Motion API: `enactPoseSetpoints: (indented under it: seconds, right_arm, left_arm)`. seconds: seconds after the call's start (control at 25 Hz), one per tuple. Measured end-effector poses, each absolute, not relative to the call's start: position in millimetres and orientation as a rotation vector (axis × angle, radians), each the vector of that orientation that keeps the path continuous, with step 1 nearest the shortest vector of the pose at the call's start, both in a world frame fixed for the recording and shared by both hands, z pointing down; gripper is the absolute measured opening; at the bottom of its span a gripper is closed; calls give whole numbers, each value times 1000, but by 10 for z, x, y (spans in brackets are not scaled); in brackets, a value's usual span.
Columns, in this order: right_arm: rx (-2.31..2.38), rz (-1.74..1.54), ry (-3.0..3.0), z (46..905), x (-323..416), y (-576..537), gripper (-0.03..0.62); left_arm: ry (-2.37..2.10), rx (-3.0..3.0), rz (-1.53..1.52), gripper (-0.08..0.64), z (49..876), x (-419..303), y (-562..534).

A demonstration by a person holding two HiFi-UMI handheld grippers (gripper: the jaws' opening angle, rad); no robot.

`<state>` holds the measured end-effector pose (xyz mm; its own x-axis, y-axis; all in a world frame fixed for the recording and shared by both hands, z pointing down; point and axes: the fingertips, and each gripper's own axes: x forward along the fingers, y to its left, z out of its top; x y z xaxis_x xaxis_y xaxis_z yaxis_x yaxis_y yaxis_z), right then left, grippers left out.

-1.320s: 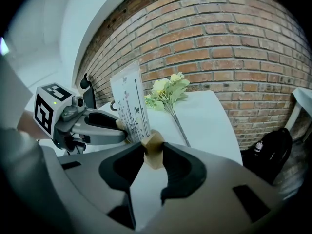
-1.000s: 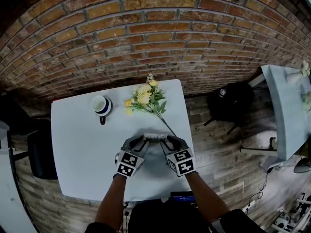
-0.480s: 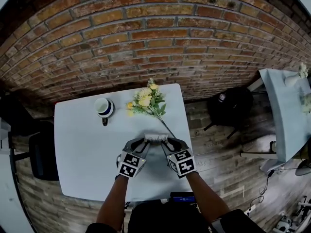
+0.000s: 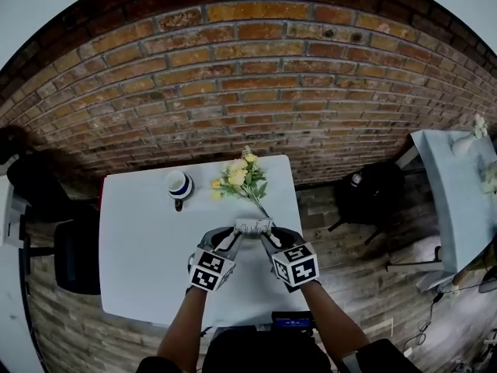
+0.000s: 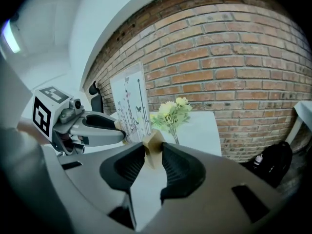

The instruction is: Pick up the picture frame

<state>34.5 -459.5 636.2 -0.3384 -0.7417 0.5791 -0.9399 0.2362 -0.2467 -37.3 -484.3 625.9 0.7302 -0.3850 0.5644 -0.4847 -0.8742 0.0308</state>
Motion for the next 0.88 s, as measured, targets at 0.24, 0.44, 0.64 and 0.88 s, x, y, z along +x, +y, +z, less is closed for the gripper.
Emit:
enactPoseSetpoints:
  seconds: [0.24,0.44,0.64,0.88]
  right_arm:
    - [1527,735,-2240,5969,359,-4561,117]
    - [1499,693,-2272,5765,385,-4482,117]
    - [1495,678,-2278,5711,409,-4391,117]
    - [1490,666,-2283,5669,421,-4290,117]
  left_arm:
    - [-786,2764,751,95,5874,-385,-4766]
    - [-832,2769,697,95,5671,-371,-4660]
    - [-841,2776,684,94,5615,-352,-4566]
    - [-844,2776,673,94,5576,-339,-4461]
